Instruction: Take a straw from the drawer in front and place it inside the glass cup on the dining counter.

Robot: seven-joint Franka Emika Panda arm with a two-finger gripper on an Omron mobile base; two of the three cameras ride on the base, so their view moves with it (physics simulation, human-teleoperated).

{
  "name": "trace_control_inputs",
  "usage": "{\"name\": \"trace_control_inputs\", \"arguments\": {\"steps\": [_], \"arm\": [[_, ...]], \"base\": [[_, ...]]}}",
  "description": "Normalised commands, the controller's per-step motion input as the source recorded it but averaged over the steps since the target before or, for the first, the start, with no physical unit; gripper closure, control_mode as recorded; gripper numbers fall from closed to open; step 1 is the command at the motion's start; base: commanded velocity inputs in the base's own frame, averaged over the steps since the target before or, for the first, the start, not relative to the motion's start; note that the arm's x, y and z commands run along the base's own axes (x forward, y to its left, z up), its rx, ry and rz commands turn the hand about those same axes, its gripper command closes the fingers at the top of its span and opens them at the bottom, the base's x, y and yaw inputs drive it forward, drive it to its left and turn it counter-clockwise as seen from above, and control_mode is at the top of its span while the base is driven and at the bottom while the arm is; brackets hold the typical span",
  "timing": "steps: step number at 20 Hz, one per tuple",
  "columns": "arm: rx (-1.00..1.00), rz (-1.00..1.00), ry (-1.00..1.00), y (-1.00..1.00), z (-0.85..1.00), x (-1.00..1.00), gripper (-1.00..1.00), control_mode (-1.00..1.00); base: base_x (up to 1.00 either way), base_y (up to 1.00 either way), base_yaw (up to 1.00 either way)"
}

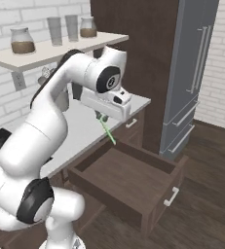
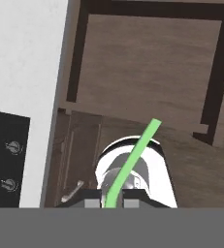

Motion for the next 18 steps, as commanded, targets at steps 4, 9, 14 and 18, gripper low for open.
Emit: {"name": "trace_control_inputs", "arguments": {"steps": [4,9,14,18], "arm": [[-0.05,0.0,-0.22,0.04,-0.1,-0.49,1.0,-1.0],[-0.02,0.0,-0.07,0.0,0.0,-0.05,1.0,1.0],[0.0,0.0,0.0,0.0,0.0,0.0,1.0,1.0],[0.0,0.0,0.0,0.0,0.0,0.0,1.0,1.0]], "base": [[0.0,0.0,0.0],[-0.03,0.0,0.0],[-0.84,-0.16,-0.09],[-0.98,-0.78,-0.21]]}}
